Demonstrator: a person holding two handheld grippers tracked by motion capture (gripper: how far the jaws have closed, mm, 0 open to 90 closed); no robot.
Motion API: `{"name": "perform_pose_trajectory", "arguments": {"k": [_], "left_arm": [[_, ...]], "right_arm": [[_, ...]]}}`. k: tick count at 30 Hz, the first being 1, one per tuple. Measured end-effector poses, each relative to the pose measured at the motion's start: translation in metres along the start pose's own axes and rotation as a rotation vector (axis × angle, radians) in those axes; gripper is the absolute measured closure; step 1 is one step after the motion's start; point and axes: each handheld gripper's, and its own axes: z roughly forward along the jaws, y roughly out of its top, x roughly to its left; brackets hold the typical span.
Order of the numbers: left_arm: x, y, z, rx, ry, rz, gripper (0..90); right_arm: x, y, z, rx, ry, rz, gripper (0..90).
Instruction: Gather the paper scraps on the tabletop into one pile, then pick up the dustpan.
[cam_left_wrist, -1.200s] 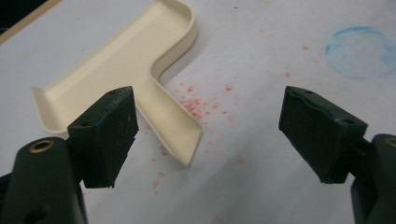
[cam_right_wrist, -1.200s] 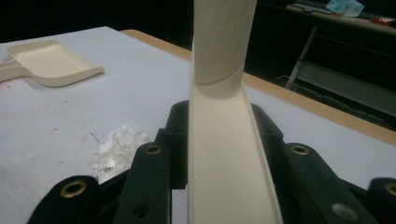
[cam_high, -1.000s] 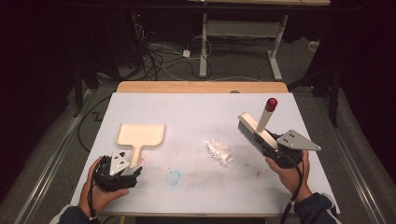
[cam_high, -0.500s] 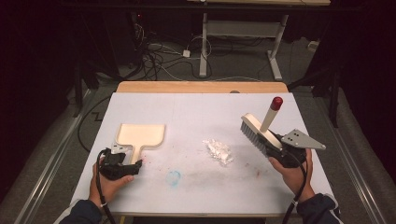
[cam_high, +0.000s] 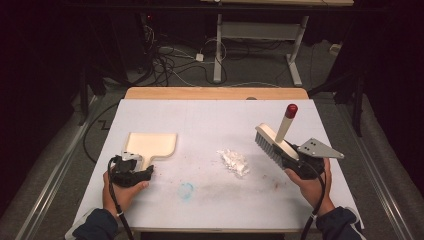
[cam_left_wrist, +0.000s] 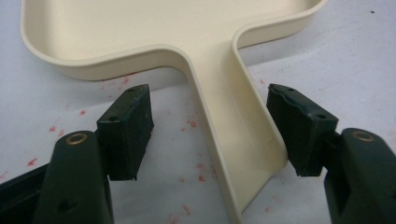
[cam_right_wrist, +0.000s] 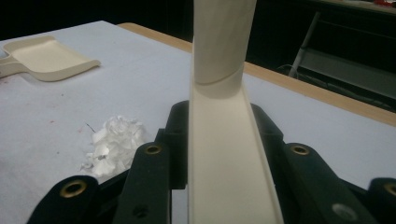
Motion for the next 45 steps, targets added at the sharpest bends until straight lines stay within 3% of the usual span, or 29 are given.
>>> {"name": "perform_pose_trajectory", "arguments": {"k": [13, 16, 19, 28, 36, 45], "left_arm": [[0.0, 0.005, 0.006, -0.01, 0.018, -0.025, 34.6], [0.001, 0.005, 0.005, -0.011, 0.021, -0.033, 39.1], [0.003, 0.005, 0.005, -0.011, 0.016, -0.02, 49.1], [0.004, 0.008, 0.006, -0.009, -0.01, 0.044, 63.1], [0.005, 0.011, 0.005, 0.002, -0.017, 0.059, 63.7], [0.004, 0.016, -0.001, 0.007, -0.017, 0.118, 63.9]], "right_arm": [[0.0, 0.0, 0.0, 0.004, -0.001, -0.009, 67.8], [0.001, -0.001, -0.002, 0.003, 0.001, -0.01, 67.8], [0.001, -0.003, -0.003, 0.006, 0.0, -0.012, 67.8], [0.001, -0.001, -0.005, 0.0, -0.003, -0.017, 67.8], [-0.001, -0.004, -0.003, 0.002, -0.005, -0.002, 67.7], [-0.002, -0.003, -0.007, -0.013, -0.016, 0.006, 67.8]]}}
